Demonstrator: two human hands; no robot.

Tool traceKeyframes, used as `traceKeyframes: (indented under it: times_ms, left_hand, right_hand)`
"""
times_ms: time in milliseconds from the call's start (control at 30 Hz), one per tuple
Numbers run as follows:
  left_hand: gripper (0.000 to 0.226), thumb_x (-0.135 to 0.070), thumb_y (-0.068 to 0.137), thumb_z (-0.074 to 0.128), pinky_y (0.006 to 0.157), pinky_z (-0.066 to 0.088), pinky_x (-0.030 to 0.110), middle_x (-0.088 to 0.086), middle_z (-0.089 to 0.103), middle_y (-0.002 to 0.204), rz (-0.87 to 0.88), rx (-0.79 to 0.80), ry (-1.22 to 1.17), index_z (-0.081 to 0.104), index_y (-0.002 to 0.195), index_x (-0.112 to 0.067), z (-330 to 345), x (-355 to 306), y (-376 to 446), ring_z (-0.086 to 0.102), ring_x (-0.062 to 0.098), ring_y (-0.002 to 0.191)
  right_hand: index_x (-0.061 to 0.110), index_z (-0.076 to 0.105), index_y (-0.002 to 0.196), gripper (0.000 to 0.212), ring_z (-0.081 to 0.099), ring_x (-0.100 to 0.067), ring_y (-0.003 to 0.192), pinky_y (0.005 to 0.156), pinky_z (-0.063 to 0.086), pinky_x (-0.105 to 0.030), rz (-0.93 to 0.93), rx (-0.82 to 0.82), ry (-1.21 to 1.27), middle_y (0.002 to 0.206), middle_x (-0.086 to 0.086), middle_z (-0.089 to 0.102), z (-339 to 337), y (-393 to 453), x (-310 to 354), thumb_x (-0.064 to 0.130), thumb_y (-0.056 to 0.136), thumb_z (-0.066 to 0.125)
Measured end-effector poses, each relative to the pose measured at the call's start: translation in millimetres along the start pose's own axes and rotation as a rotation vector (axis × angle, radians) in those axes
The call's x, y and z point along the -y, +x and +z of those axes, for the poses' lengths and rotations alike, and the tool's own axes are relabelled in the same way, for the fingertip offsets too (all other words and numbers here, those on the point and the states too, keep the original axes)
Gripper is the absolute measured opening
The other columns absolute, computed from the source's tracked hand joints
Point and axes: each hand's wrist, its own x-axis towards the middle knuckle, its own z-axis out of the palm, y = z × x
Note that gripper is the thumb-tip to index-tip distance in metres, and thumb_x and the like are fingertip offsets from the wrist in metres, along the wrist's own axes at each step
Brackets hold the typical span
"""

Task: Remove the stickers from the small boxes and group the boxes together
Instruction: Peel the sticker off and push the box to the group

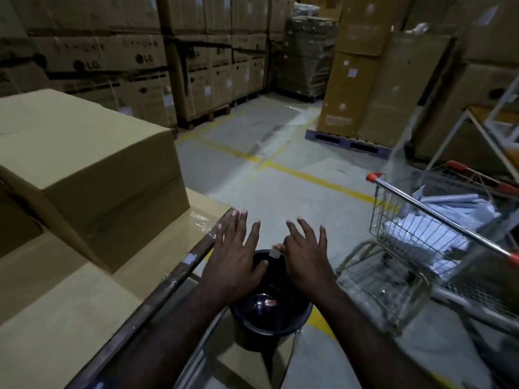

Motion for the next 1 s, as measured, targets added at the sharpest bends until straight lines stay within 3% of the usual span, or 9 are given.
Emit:
traceKeyframes:
  times_ms: [67,133,333,433,500,567,633,833,1000]
  left_hand:
    - [0.08,-0.053,0.091,0.033,0.113,-0.016,0.044,0.015,-0.017,0.159,0.01,0.023,0.026,0.002,0.154,-0.015,16,0,4,-0.024,0.03,0.145]
    - [0.08,-0.051,0.09,0.035,0.112,-0.017,0.043,0.016,-0.014,0.159,0.014,0.05,0.027,0.006,0.154,-0.014,33,2,6,-0.022,0.032,0.145]
    - [0.08,-0.045,0.087,0.044,0.111,-0.01,0.047,0.02,-0.002,0.159,0.026,0.126,-0.007,0.019,0.153,-0.008,64,11,11,-0.021,0.033,0.141]
    - [0.078,-0.043,0.086,0.051,0.113,0.001,0.055,0.022,0.004,0.159,0.029,0.151,-0.002,0.026,0.15,-0.006,72,16,15,-0.008,0.038,0.145]
    - [0.078,-0.043,0.09,0.049,0.114,-0.007,0.049,0.019,-0.006,0.159,0.035,0.195,-0.017,0.018,0.152,-0.008,77,21,15,-0.015,0.036,0.145]
    - [0.078,-0.043,0.091,0.046,0.116,-0.006,0.051,0.018,-0.011,0.159,0.033,0.229,-0.05,0.014,0.153,-0.009,82,25,16,-0.017,0.035,0.146]
    - [0.078,-0.043,0.091,0.043,0.119,0.0,0.053,0.017,-0.011,0.16,0.028,0.253,-0.056,0.012,0.153,-0.01,86,29,16,-0.017,0.035,0.146]
    - [0.077,-0.044,0.089,0.034,0.119,-0.002,0.051,0.016,-0.01,0.16,0.042,0.305,-0.029,0.009,0.154,-0.011,95,34,23,-0.016,0.033,0.146]
    - [0.073,-0.036,0.093,0.041,0.117,-0.004,0.047,0.014,-0.011,0.16,0.046,0.313,-0.017,0.007,0.154,-0.013,95,33,28,-0.017,0.033,0.146]
  right_hand:
    - [0.013,0.067,0.079,0.01,0.05,-0.033,0.13,0.1,0.032,-0.069,0.0,0.065,-0.023,0.128,-0.01,0.063,14,-7,-4,0.022,0.08,0.07]
    - [0.013,0.068,0.081,0.019,0.052,-0.033,0.128,0.097,0.035,-0.07,0.017,0.163,-0.054,0.127,-0.01,0.064,28,-13,-6,0.019,0.068,0.081]
    - [0.016,0.071,0.09,0.036,0.052,-0.031,0.128,0.096,0.036,-0.069,0.076,0.385,-0.074,0.127,-0.008,0.064,59,-20,-9,0.024,0.058,0.084]
    - [0.014,0.066,0.107,0.037,0.033,-0.031,0.142,0.106,0.021,-0.07,0.072,0.478,-0.063,0.145,-0.009,0.048,68,-18,-9,0.03,0.075,0.074]
    - [0.015,0.055,0.124,0.039,0.01,-0.027,0.149,0.111,0.004,-0.066,0.067,0.543,-0.043,0.158,-0.006,0.027,74,-16,-10,0.034,0.09,0.058]
    - [0.014,0.05,0.129,0.042,0.002,-0.025,0.15,0.112,-0.001,-0.064,0.083,0.578,-0.016,0.16,-0.005,0.019,76,-16,-10,0.035,0.093,0.054]
    - [0.013,0.047,0.13,0.046,0.001,-0.025,0.15,0.112,-0.002,-0.064,0.105,0.611,0.016,0.16,-0.005,0.018,76,-18,-9,0.037,0.091,0.055]
    - [0.016,0.041,0.136,0.046,0.001,-0.026,0.149,0.113,-0.001,-0.063,0.159,0.629,0.051,0.161,-0.004,0.017,86,-21,-8,0.033,0.094,0.048]
    - [0.019,0.041,0.137,0.041,0.005,-0.027,0.149,0.114,0.001,-0.06,0.182,0.568,0.1,0.158,-0.003,0.024,88,-20,-10,0.033,0.099,0.042]
